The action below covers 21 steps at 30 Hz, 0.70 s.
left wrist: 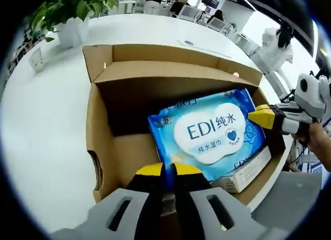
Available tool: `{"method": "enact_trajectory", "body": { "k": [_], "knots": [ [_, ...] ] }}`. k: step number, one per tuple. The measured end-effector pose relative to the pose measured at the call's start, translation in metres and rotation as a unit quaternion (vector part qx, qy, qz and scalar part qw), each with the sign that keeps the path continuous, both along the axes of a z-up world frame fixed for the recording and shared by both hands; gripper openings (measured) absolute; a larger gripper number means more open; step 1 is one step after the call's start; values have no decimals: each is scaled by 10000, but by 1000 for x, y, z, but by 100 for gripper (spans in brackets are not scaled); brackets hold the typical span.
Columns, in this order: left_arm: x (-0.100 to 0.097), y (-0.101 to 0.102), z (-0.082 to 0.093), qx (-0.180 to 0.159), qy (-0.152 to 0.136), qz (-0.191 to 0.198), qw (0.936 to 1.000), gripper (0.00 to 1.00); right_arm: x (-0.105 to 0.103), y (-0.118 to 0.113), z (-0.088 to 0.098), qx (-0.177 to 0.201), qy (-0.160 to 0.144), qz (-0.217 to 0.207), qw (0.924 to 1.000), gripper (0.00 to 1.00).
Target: Operate the shoe box by opening the lid, removing the specified soft item, and placing it in the target area until the item is outside and the box remains undamaged.
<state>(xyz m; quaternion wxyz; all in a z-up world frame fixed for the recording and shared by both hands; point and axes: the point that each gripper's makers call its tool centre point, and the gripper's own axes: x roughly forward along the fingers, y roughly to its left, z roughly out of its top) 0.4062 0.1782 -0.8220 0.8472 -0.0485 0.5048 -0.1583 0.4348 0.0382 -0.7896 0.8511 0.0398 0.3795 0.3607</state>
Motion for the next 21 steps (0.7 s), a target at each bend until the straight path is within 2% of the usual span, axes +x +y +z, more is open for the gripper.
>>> {"method": "enact_trajectory", "body": {
  "k": [7,13,15,16,17,19,21],
  "knots": [
    [0,2,5,-27,-85,12,10000,0,0,-1,2,10,31,-21,10000,0],
    [3,4,19,-219,-277,244,9991,0,1,-3,5,-31,-36,7,10000,0],
    [4,9,23,-142,-368,297,9988,0,1,-4,7,-26,-68,-11,10000,0],
    [7,17,25,91,-522,291,9982,0,2,-4,10,21,-92,-24,10000,0],
    [4,15,29,-48,-484,307,9983,0,2,-2,14,151,-72,-49,9998,0],
    [4,11,34,-451,-436,474,9969,0,2,0,16,98,-75,-33,9999,0],
    [1,14,32,-375,-409,470,9974,0,3,1,13,28,-100,-23,9999,0]
  ]
}}
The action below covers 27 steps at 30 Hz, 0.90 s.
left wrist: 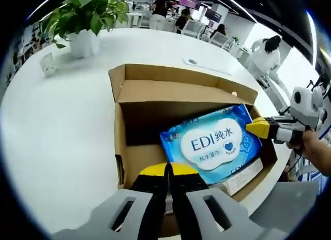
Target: Operate the shoe box by opening the lid, removing the specified soft item, and placing it in the target area until the item is outside and the box remains undamaged.
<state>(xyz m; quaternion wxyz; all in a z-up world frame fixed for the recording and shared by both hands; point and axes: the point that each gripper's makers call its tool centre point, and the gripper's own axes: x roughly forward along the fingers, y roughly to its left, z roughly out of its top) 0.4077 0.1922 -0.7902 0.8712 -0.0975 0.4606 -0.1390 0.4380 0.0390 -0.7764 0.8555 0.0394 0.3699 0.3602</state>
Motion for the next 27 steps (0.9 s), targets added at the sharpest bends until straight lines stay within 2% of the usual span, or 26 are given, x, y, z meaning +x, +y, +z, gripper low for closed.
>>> {"method": "enact_trajectory", "body": {
  "k": [4,6,8,11,13,23,27],
  "knots": [
    [-11,-3,-7,211,74,-144,9996,0,1,-2,-3,-31,33,-24,10000,0],
    [-14,-4,-10,242,55,-160,9996,0,1,-3,-4,-36,38,-33,10000,0],
    [-13,-5,-6,239,-46,-132,9996,0,1,-3,-4,-65,15,-22,10000,0],
    [-11,-9,-4,15,20,-98,9999,15,1,-4,-5,-78,18,-26,10000,0],
    [-11,-11,-2,-37,10,-165,9999,15,1,-4,-5,-80,25,-33,10000,0],
    [-17,-14,-6,265,37,-706,9971,16,2,-7,-9,-142,-7,-19,9999,0],
    [-14,-16,-6,248,21,-743,9969,16,1,-8,-11,-143,-2,-27,9999,0]
  ]
}}
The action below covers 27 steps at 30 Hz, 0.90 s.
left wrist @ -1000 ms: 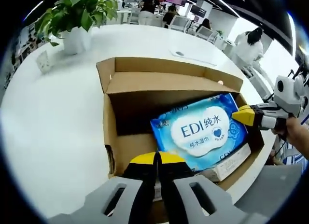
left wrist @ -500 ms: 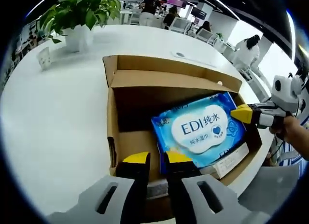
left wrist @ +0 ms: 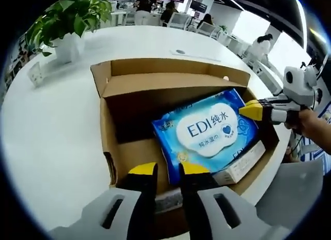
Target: Operate the shoe box by opening the lid, removing the specified soft item, and placing it in the target area until the item is outside and the box remains undamaged.
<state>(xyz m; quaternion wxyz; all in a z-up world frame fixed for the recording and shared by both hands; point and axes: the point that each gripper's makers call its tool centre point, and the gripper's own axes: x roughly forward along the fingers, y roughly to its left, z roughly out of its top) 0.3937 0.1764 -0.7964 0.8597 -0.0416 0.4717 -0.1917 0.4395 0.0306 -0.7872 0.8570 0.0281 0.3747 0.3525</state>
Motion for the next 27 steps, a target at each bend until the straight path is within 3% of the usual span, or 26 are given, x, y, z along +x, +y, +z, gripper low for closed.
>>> {"method": "enact_trajectory", "body": {
  "k": [17,19,23,27],
  "knots": [
    [6,-18,-17,-148,144,-270,9994,23,1,-3,-6,-41,11,59,10000,0],
    [7,-22,-19,-316,238,-171,9991,22,1,-3,-7,-23,44,47,10000,0],
    [8,-23,-24,-237,308,-139,9991,19,0,-2,-7,19,79,35,10000,0],
    [10,-17,-25,-202,298,100,9993,5,0,-3,-7,42,90,14,9999,0]
  ]
}}
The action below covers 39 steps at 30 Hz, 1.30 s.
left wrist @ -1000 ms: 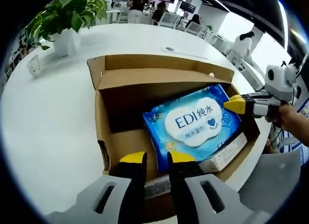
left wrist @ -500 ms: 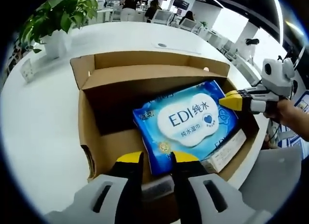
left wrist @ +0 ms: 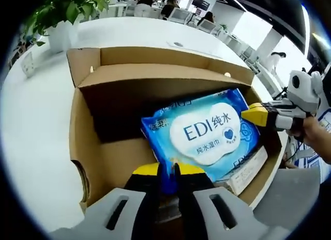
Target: Operate the shoe box by opening the lid, removing the specified soft item, and placing it in the target area until the item is outside and the box remains undamaged.
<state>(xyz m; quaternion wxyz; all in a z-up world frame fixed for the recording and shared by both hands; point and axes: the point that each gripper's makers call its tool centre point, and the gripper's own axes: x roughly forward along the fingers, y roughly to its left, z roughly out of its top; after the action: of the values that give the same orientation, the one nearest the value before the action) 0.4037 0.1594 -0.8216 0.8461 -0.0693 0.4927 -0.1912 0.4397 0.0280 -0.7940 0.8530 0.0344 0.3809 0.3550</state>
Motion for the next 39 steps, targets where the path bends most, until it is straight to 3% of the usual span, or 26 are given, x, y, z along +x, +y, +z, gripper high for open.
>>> {"method": "enact_trajectory", "body": {
  "k": [5,39],
  "knots": [
    [-1,-2,0,51,-26,20,10000,0,0,0,0,14,16,-17,10000,0],
    [-1,-2,40,-173,-327,282,9989,0,-3,-7,22,423,125,-204,9988,0]
  ]
}}
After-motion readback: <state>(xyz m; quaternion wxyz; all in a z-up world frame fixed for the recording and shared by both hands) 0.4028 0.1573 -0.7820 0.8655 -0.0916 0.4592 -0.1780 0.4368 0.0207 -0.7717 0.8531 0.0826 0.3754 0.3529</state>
